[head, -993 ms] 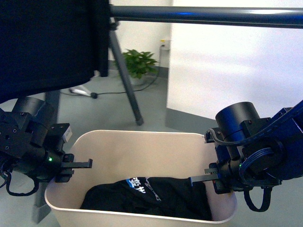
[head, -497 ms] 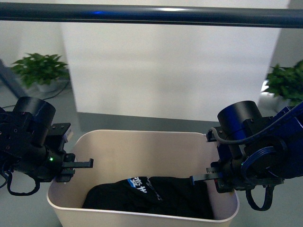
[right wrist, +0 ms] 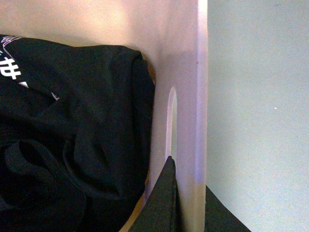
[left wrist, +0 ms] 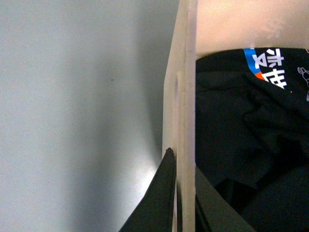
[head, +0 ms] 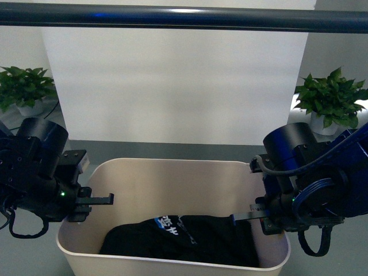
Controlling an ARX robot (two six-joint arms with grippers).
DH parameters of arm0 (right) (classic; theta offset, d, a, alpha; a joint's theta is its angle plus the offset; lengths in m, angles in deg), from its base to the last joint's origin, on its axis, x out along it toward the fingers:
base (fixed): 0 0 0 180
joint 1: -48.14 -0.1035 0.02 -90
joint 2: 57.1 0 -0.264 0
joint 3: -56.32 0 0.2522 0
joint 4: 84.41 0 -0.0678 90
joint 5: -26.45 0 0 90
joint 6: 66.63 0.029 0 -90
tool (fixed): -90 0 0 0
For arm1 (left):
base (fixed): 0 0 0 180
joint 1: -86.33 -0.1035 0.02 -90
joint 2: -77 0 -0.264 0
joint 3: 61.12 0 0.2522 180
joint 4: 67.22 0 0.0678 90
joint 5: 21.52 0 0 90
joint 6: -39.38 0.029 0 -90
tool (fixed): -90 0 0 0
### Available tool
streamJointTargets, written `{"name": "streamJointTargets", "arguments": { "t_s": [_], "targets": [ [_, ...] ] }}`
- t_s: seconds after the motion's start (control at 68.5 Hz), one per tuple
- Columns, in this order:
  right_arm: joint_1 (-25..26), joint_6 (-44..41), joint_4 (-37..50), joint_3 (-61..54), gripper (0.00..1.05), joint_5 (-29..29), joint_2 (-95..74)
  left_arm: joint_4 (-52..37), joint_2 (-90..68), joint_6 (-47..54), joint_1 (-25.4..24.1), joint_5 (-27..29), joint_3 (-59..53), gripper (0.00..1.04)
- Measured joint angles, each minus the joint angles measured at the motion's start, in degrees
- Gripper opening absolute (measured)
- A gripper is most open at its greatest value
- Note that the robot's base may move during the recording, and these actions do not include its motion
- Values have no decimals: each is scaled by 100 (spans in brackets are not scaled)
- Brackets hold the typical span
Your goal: Move hamper under clothes hanger
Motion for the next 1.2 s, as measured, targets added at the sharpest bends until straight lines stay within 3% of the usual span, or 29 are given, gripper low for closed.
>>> {"name": "streamJointTargets", "arguments": {
  "t_s": [0.584,0.628,0.657,0.745,1.198],
  "targets": [
    [-7,4,0,0,3,2,0,0,0,0,-20,-4,0,4],
    [-24,81,116,-39,3,15,2,-87,0,52,-15,203,-35,4],
    [-42,212,485,-181,3,81,2,-251,4,111,4,479,-120,4],
    [-103,426,852,-424,2,122,15,-411,77,160,11,614,-315,4],
    [-317,662,1364,-1751,2,201,586,-1130,798,181,-17,323,-2055,4]
  ]
}}
